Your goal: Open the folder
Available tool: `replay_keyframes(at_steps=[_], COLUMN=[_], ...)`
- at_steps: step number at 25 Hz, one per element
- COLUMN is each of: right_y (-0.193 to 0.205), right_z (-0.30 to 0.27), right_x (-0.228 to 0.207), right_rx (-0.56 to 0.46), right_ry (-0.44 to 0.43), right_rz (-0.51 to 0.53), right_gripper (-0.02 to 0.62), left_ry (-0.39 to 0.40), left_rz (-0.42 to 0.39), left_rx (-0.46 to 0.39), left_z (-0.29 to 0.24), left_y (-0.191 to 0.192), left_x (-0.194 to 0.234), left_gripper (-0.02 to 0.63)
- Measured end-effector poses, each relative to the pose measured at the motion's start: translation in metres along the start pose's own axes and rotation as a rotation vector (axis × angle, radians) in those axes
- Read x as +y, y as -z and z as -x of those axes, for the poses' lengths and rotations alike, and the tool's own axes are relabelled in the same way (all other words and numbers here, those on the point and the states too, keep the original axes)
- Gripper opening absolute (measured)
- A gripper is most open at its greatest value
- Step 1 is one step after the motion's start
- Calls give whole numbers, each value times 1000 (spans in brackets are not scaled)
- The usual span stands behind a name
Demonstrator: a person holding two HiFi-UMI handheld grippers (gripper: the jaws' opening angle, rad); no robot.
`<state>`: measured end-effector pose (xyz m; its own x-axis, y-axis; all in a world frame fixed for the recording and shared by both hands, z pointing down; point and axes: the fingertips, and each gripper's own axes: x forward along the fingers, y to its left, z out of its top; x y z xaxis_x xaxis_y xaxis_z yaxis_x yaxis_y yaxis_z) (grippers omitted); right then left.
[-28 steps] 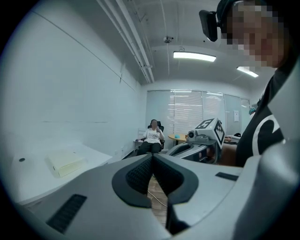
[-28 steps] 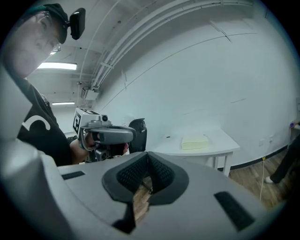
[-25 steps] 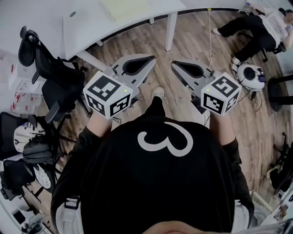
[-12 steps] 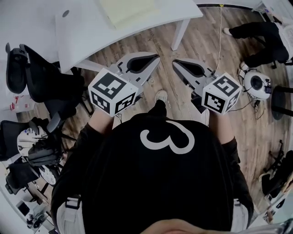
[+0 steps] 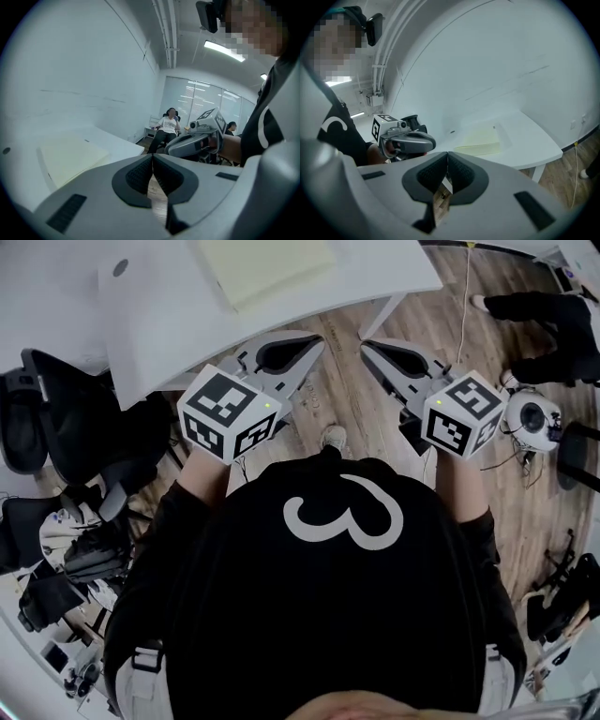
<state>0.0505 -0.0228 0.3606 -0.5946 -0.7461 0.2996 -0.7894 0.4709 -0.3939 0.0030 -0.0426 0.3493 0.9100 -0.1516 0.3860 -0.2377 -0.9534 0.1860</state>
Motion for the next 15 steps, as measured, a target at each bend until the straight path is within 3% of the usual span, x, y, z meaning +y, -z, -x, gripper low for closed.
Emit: replay_keyframes(at_steps=[15], right_y=[-27], right_z=[-43], right_x=[-50], right_rx=[45], right_ry=[-89], right_rz=[-13], right_gripper=[25], left_ry=[-71], left_rz=[65], left_rx=[26], left_z=[-38], left_y=[-8], left_x=[67], left_gripper=[18])
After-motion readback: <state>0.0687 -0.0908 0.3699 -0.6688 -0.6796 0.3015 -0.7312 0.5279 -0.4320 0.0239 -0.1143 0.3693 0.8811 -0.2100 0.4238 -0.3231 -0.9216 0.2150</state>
